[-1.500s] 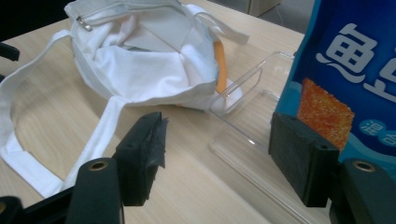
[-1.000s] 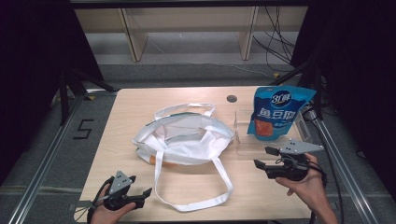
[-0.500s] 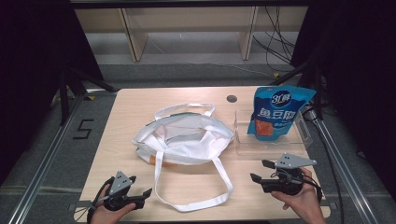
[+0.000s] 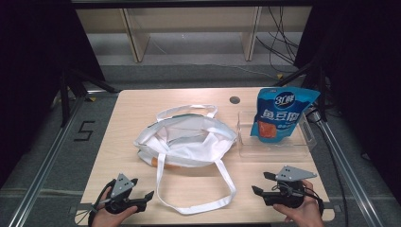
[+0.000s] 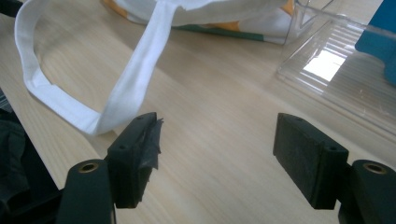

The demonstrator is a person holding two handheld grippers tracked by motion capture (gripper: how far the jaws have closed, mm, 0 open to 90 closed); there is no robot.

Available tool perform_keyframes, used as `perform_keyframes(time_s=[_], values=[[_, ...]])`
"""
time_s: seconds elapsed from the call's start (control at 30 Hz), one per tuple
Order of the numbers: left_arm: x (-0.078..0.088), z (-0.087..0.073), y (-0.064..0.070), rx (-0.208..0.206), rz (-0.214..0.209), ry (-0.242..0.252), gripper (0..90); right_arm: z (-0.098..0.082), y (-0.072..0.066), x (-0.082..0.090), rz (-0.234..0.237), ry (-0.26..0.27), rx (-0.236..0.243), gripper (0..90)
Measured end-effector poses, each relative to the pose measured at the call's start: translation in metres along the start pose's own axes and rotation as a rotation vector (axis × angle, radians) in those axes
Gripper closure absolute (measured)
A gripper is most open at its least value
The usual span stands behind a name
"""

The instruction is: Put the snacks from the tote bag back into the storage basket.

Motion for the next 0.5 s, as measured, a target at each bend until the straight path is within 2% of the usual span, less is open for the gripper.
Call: perform_keyframes(time_s=[0.03, 0.07, 0.1, 0.13, 0.17, 0.2, 0.23, 0.27, 0.37, 0.47, 0.5], values=[[0.000, 0.000, 0.000, -0.004, 0.000, 0.000, 23.1, -0.002, -0.003, 0.000, -0.004, -0.004, -0.021, 31.5], [0.000, 0.000, 0.000, -0.003, -0.001, 0.000, 23.2, -0.004, -0.003, 0.000, -0.005, -0.013, -0.019, 31.5], [0.000, 0.000, 0.000, -0.004, -0.001, 0.000, 23.1, -0.005, -0.002, 0.000, -0.010, -0.010, 0.008, 31.4], [0.000, 0.000, 0.000, -0.004, -0.002, 0.000, 23.1, -0.007, -0.003, -0.001, -0.010, -0.017, 0.003, 31.3], [0.000, 0.000, 0.000, -0.005, -0.002, 0.000, 23.1, -0.009, -0.006, 0.000, -0.003, -0.029, -0.041, 31.2], [0.000, 0.000, 0.000, -0.004, -0.002, 0.000, 23.1, -0.011, -0.004, -0.001, -0.013, -0.020, 0.001, 30.9], [0.000, 0.000, 0.000, -0.003, -0.002, 0.000, 23.1, -0.013, -0.004, -0.002, -0.014, -0.027, -0.002, 30.4], [0.000, 0.000, 0.000, -0.003, -0.002, 0.000, 23.1, -0.015, -0.008, -0.003, -0.008, -0.036, -0.035, 30.0], [-0.001, 0.000, 0.002, 0.018, 0.002, 0.009, 23.1, -0.020, -0.008, -0.004, -0.018, -0.053, -0.009, 29.6], [-0.001, 0.000, 0.002, 0.022, 0.001, 0.007, 23.1, -0.024, -0.013, -0.004, -0.015, -0.058, -0.011, 28.6], [-0.001, 0.000, 0.001, 0.006, -0.002, 0.002, 23.1, -0.025, -0.013, -0.004, -0.017, -0.064, -0.008, 28.6]])
Point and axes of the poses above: each handheld gripper's, and its own axes: x roughly backward along the jaws, z roughly out of its top, y roughly to its right, the point moved 1 cm from there along -x, roughly forward along the jaws, and after that the axes turned 13 degrees about z, right-handed, at the moved point
